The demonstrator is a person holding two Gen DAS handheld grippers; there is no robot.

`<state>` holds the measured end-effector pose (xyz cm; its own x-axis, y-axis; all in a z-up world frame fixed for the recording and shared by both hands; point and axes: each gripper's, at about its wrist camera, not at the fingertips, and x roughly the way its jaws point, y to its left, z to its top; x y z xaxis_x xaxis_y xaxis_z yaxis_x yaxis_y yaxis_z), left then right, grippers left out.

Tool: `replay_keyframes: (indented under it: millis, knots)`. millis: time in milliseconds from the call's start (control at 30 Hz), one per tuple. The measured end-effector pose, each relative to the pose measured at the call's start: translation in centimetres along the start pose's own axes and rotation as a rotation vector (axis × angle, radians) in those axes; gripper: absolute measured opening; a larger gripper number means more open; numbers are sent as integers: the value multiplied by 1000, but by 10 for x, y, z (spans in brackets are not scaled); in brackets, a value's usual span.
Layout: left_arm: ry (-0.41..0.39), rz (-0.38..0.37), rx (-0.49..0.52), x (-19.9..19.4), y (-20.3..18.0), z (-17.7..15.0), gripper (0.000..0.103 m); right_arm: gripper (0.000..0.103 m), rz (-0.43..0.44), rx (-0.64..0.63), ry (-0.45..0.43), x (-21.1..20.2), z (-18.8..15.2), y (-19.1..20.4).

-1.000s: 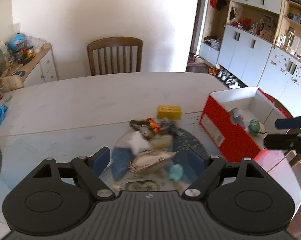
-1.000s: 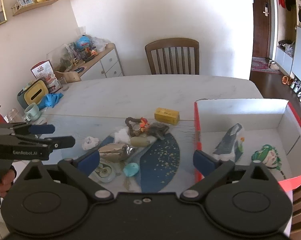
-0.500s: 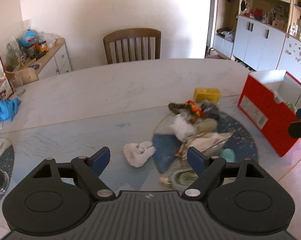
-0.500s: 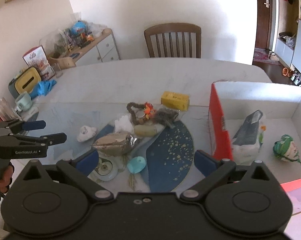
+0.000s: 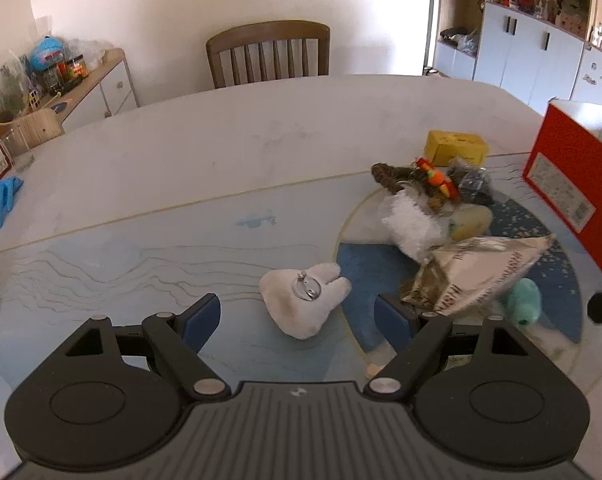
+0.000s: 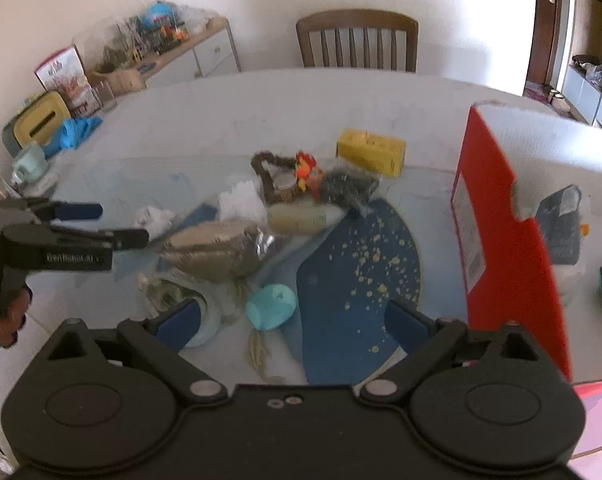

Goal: Organize objects
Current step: 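Grasp the white plush tooth with left tool while right tool grasps the teal soap box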

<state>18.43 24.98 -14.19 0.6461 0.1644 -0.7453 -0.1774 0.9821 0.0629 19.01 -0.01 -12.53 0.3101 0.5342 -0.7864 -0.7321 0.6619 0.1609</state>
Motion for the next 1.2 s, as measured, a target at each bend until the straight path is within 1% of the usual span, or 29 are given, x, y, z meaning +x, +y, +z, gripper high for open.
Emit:
replay_keyframes:
  millis: [67, 133, 233, 367, 500, 567, 667, 767, 1000, 1067, 1133, 1200]
  knots:
    - [2, 4, 2, 6, 1, 0, 84, 95, -2, -4, 17, 9, -2, 0]
    - [7, 4, 6, 11, 1, 1, 84, 91, -4, -9, 31, 16, -3, 0]
    - [7, 4, 28, 17, 0, 1, 84, 88, -6, -15, 44, 25, -4, 2]
    - [12, 10, 32, 25, 1, 2, 84, 86, -6, -34, 56, 35, -1, 5]
    - [9, -4, 29, 28, 2, 2, 84, 80, -4, -59, 71, 43, -2, 8]
    - [5, -6, 27, 30, 3, 2, 84, 77, -7, -77, 73, 46, -2, 10]
    - [10, 0, 20, 33, 5, 1, 84, 78, -15, -97, 69, 49, 0, 13]
    - [17, -12, 8, 35, 5, 1, 84, 77, -16, -117, 66, 51, 1, 17]
    - [6, -10, 16, 36, 2, -1, 84, 65, -17, -166, 55, 52, 1, 26]
    - [0, -6, 9, 35, 2, -1, 81, 60, -18, -171, 51, 52, 1, 26]
    - [1, -6, 9, 35, 1, -2, 72, 56, -21, -174, 49, 52, 1, 27]
    - [-3, 1, 14, 34, 0, -2, 70, 53, -28, -184, 48, 52, 1, 27]
